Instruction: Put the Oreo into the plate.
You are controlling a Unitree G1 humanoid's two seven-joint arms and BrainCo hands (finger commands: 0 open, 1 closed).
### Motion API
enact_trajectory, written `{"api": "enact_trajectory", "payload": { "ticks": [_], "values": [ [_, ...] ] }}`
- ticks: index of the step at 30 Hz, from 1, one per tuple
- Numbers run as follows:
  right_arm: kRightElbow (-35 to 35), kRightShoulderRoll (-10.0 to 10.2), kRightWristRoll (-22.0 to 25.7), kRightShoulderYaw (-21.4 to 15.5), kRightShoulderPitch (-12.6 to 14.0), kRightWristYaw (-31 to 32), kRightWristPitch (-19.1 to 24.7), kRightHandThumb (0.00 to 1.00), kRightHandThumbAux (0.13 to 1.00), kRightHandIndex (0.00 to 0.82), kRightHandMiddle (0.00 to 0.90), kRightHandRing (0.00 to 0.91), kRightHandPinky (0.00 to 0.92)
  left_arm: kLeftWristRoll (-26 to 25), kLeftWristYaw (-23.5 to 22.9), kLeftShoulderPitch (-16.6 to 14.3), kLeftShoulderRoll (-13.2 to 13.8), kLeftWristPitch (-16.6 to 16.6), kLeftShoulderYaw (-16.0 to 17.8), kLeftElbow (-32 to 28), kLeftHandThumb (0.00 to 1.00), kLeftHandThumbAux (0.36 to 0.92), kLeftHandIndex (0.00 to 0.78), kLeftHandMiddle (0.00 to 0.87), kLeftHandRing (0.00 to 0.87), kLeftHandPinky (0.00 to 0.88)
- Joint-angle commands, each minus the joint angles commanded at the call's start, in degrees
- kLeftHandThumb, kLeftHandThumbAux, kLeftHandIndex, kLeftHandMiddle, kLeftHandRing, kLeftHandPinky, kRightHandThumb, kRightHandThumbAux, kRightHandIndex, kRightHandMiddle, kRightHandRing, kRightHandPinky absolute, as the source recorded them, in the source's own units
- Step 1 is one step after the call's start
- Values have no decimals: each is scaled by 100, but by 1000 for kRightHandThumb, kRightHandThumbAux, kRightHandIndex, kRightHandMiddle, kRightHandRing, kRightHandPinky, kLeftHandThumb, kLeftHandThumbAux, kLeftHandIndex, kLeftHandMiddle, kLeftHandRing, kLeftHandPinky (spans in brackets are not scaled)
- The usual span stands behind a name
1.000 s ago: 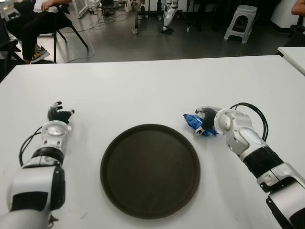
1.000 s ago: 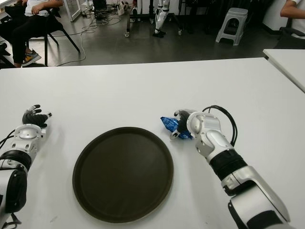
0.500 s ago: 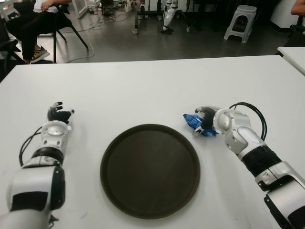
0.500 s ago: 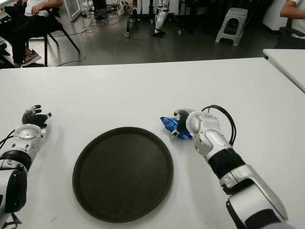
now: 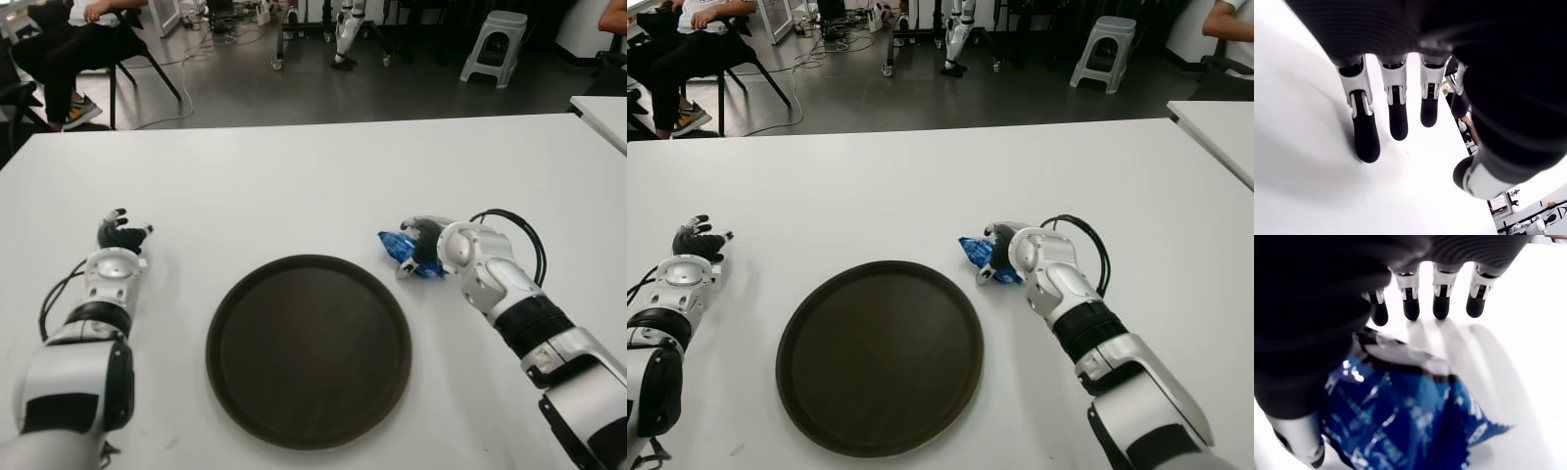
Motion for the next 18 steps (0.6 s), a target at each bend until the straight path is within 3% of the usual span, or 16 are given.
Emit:
{"api": "enact_trajectory", "payload": {
  "ticks": [5,18],
  "values": [
    [429,142,45,-7,-18,-265,-175,0,720,0,13,0,0,2,-30,2,13,-8,-9,0,345,744,125,142,168,181],
    [643,212,102,-8,-92,-233,-264,0,725,0,17,0,0,17,-57,-2,27,-13,-37,-9,305,762,111,139,163,158]
  ]
}}
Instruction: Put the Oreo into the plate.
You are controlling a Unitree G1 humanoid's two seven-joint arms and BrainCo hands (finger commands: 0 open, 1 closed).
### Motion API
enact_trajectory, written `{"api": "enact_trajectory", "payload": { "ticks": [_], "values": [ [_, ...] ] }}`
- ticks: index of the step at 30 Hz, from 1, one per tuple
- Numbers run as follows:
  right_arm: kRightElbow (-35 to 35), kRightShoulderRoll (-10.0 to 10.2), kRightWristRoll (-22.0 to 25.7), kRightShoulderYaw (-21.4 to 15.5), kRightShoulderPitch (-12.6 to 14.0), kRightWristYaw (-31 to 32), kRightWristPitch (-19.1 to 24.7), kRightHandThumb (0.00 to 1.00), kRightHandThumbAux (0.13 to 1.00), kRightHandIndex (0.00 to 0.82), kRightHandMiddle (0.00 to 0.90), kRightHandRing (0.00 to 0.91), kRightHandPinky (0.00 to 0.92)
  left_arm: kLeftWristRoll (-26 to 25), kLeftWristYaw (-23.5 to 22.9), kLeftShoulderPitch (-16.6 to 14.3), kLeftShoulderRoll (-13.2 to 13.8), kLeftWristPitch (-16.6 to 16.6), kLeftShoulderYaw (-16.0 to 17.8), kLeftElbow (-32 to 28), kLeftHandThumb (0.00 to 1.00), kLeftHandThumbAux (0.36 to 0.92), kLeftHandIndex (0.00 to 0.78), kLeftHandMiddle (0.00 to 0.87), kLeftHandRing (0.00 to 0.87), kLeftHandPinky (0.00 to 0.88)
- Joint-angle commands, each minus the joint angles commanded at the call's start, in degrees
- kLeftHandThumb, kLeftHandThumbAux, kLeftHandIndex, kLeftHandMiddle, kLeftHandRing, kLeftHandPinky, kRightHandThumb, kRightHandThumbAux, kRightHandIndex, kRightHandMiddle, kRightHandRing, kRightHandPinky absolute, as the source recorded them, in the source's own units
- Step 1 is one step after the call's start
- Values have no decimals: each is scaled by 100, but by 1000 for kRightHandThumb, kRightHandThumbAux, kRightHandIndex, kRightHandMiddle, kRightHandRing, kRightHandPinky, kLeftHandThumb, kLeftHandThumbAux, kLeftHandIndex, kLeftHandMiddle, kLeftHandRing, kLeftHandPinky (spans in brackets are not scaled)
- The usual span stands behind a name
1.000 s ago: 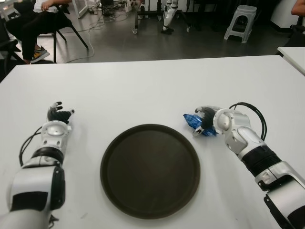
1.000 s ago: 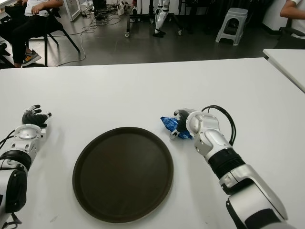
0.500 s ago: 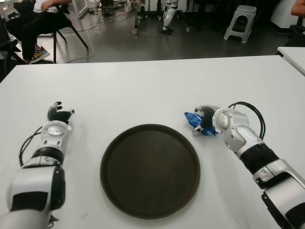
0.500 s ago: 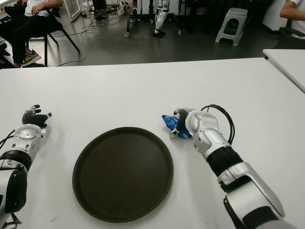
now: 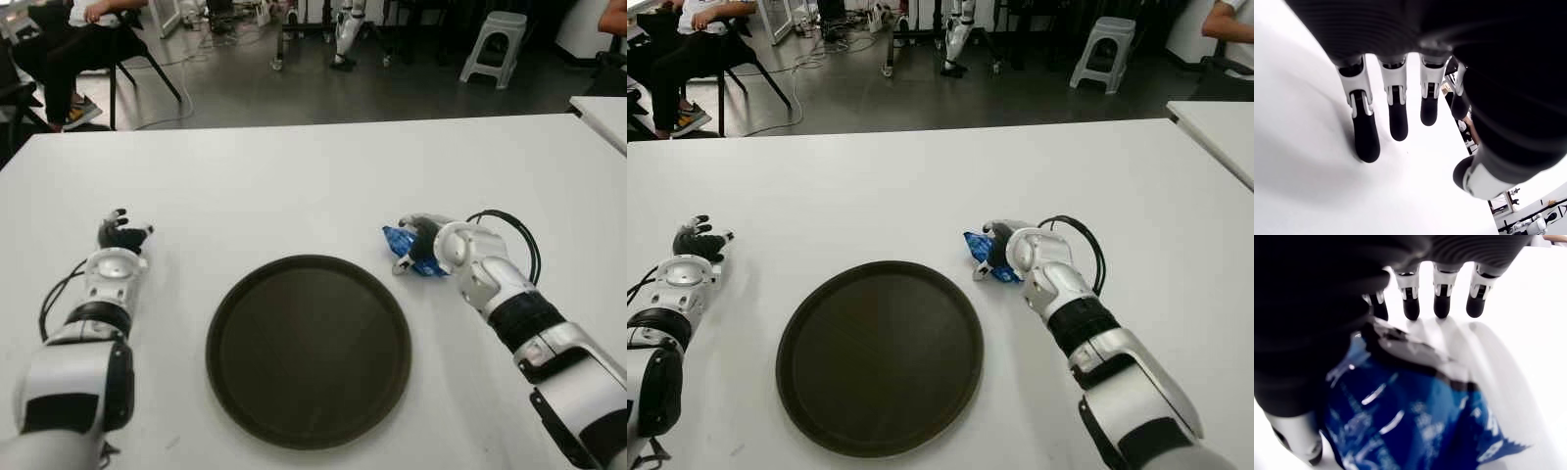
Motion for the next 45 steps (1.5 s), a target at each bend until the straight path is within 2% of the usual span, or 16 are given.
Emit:
{"api": "enact_trajectory", "payload": {
  "ticks": [22,29,40,45],
  "values": [
    [129,99,34,-27,30,-72,51,0,728,0,24,0,0,27,0,8,28,8,-32,-1,269,761,77,121,150,163],
    [17,115,45,-43,61,-22,204,0,695,0,23,0,0,52,37,9,30,13,-58,0,246,756,78,125,156,165],
    [-302,-94,-77,110,158,63,293,0,693,0,29,0,0,31,49,5,31,37,-37,-1,246,758,88,125,159,171],
    [-406,-223,-160,181,228,-33,255,0,728,0,32,0,0,48,53,-5,33,60,-55,1,248,756,84,123,154,166]
  ]
}}
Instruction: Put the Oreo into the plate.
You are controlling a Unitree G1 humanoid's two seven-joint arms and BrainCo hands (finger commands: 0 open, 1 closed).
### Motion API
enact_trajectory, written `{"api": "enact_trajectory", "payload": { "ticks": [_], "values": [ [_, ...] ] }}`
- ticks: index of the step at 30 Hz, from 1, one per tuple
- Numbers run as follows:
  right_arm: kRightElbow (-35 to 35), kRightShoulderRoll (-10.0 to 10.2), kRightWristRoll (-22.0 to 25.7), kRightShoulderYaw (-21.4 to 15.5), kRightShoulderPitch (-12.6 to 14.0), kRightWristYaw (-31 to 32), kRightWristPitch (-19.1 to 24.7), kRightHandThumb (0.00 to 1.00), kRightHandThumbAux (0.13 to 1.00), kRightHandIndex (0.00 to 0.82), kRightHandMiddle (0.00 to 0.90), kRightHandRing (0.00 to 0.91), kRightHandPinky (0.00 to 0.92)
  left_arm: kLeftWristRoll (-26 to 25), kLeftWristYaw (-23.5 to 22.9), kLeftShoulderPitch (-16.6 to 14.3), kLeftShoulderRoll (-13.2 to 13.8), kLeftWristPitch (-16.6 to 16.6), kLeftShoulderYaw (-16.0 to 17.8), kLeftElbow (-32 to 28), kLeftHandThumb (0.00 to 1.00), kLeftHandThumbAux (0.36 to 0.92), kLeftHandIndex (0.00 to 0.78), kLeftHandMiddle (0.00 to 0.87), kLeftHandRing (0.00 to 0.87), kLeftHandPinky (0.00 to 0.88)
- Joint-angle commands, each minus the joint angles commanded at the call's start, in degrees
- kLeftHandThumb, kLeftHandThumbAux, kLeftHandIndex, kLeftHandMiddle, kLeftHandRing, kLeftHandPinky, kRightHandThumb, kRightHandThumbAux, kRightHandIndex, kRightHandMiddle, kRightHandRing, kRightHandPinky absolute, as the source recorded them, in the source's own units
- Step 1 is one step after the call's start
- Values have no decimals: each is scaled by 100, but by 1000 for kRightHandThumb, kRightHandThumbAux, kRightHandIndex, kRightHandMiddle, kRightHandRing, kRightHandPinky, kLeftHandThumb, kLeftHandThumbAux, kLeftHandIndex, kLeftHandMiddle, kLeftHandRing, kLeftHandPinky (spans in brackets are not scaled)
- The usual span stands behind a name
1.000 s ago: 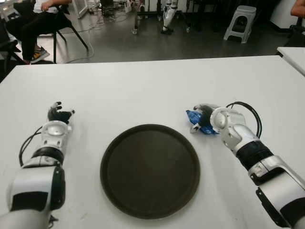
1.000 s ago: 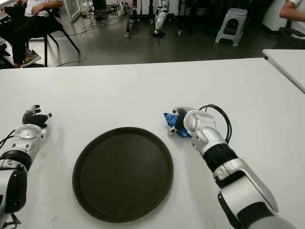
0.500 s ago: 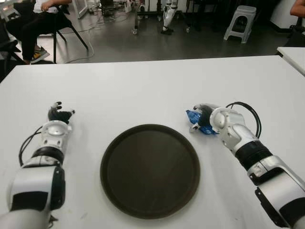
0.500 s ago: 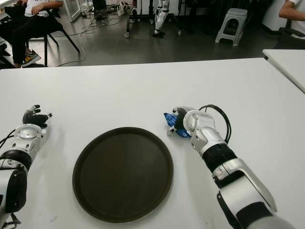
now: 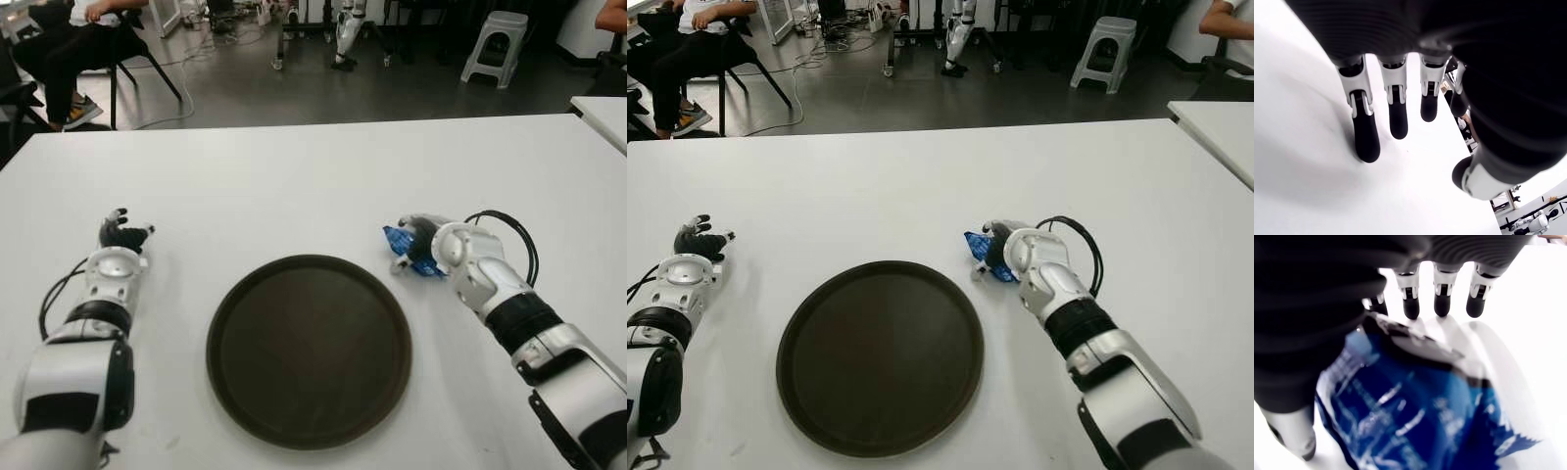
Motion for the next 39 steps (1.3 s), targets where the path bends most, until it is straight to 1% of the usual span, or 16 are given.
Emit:
{"api": "enact_trajectory", "payload": {
  "ticks": [4,6,13,16,20,25,32,35,39],
  "values": [
    [-268,-120,-44,33,54,110,116,0,727,0,18,0,0,-19,-19,2,1,-7,17,-5,249,759,77,119,149,161],
    [-626,-223,-102,56,112,291,275,0,729,0,12,0,0,-47,-37,8,-5,-20,44,-4,259,758,76,118,148,164],
    [-885,-328,-156,130,183,439,441,0,735,0,3,0,0,-51,-45,13,-1,-44,63,-7,280,748,78,119,146,153],
    [-916,-352,-157,149,202,449,443,0,731,0,3,0,0,-47,-37,12,-5,-40,60,-9,280,752,76,118,145,153],
    [-960,-377,-170,170,233,464,475,0,719,0,0,0,0,-49,-37,15,-3,-47,62,-13,303,765,79,118,149,170],
    [-990,-387,-164,171,243,485,509,0,725,0,6,0,0,-38,-28,15,2,-46,50,-18,265,766,71,119,148,160],
    [-1120,-424,-167,184,254,603,601,0,720,0,8,0,0,-27,-46,16,7,-51,31,-24,251,775,69,117,141,144],
    [-1139,-443,-162,193,254,616,576,0,726,0,11,0,0,-37,-51,14,4,-53,38,-25,290,780,76,120,144,147],
    [-1156,-448,-144,189,270,584,559,0,725,0,15,0,0,-47,-51,10,3,-50,48,-27,299,777,77,120,144,145]
  ]
}}
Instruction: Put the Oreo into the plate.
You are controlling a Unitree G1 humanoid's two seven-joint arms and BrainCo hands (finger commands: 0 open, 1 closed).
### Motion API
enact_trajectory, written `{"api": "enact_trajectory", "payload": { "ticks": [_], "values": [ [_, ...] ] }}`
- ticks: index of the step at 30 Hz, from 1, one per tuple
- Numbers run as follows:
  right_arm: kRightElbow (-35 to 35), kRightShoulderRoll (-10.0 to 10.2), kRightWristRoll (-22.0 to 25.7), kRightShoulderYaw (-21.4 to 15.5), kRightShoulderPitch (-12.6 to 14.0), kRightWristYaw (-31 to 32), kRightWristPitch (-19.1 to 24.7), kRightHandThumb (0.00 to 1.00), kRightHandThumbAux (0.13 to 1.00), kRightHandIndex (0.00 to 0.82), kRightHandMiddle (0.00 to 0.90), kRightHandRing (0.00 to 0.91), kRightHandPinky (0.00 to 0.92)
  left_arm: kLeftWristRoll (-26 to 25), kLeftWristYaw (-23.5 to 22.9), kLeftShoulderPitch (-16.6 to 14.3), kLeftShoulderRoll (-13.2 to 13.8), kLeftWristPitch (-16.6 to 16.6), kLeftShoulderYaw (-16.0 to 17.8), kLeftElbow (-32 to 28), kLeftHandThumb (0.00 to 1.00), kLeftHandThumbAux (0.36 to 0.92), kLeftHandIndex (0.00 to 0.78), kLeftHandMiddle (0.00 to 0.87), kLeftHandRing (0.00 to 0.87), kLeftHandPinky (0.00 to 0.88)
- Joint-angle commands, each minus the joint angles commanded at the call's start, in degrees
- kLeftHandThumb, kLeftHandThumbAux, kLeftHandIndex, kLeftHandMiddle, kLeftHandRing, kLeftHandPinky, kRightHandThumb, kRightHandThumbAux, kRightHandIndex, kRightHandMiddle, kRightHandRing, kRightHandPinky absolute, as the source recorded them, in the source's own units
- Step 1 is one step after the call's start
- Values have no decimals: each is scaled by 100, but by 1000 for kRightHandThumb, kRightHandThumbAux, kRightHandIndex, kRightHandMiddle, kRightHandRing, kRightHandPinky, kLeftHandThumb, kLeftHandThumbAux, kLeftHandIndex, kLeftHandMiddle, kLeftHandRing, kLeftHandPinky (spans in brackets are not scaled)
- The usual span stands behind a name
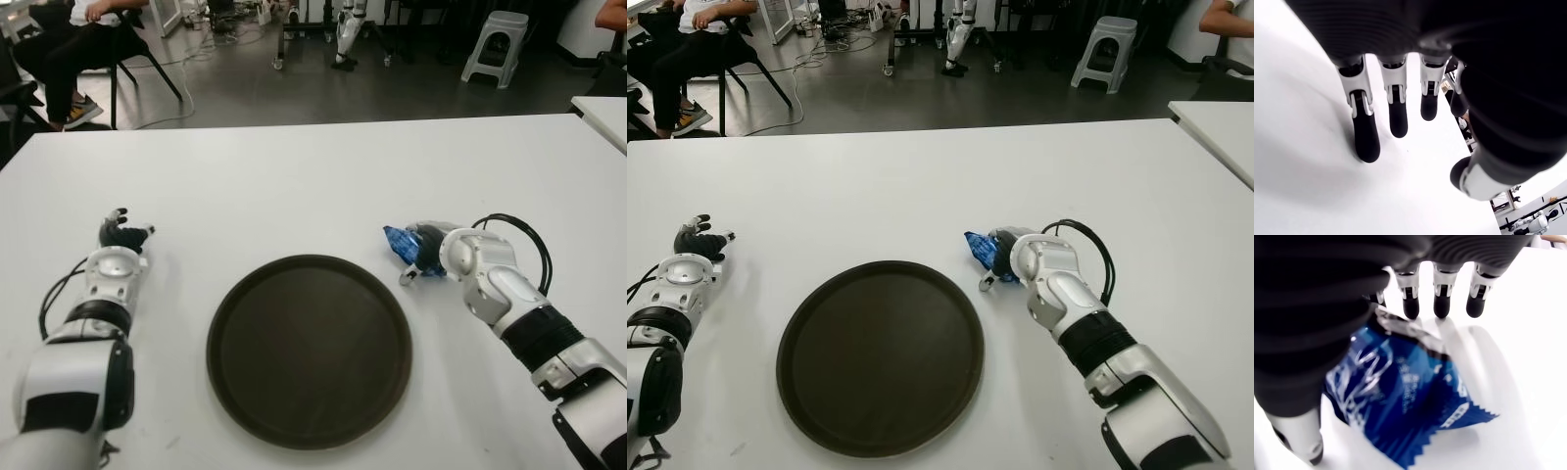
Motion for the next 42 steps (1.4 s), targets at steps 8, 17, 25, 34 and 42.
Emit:
{"api": "enact_trajectory", "payload": {
  "ticks": [8,17,25,34,42],
  "values": [
    [-2,4,8,-2,-1,6,23,0,725,0,20,0,0,-12,16,3,2,11,27,5,267,772,78,123,149,153],
    [104,45,32,-10,-42,-14,9,0,738,0,15,0,0,14,33,5,11,20,9,11,273,764,79,118,145,146],
    [93,88,24,-38,-37,-97,61,0,734,0,22,0,0,22,41,1,3,37,-1,10,259,764,80,121,146,139],
    [54,108,-38,-27,-3,-327,6,0,756,3,44,10,0,25,2,7,10,9,-11,7,256,769,78,130,150,153],
    [57,206,-99,-143,187,-1379,-171,90,847,228,228,237,265,8,2,14,8,-10,3,8,265,770,84,134,162,171]
  ]
}}
